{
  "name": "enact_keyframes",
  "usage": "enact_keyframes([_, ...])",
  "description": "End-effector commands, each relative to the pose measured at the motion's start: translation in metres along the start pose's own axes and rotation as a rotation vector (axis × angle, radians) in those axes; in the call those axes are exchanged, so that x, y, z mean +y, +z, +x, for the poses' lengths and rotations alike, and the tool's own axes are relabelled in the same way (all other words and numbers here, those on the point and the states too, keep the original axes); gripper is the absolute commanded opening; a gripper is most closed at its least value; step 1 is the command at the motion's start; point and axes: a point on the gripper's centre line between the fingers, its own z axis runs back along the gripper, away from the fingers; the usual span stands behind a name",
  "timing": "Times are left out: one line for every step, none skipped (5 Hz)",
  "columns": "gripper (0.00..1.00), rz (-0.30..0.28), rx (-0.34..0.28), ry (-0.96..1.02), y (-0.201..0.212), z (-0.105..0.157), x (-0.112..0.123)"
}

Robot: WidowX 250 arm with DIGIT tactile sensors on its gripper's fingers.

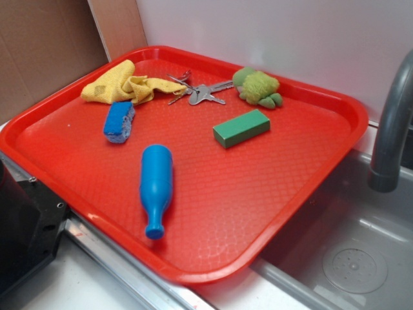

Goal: Grab the blue bottle.

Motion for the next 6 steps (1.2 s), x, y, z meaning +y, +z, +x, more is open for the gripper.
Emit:
enact_keyframes([1.0, 0.0, 0.0, 0.0, 0.0, 0.0, 0.0])
enact_keyframes([1.0, -0.075, 0.12, 0.227, -0.042, -0.001, -0.025])
enact_keyframes([1.0, -0.107, 0.115, 0.389, -0.078, -0.005, -0.05])
enact_keyframes([1.0, -0.173, 0.09, 0.449, -0.101, -0.007, -0.066])
enact_keyframes([1.0, -0.119, 0.066, 0.492, -0.135, 0.006, -0.066])
enact_keyframes([1.0, -0.07, 0.05, 0.515, -0.163, 0.023, -0.063])
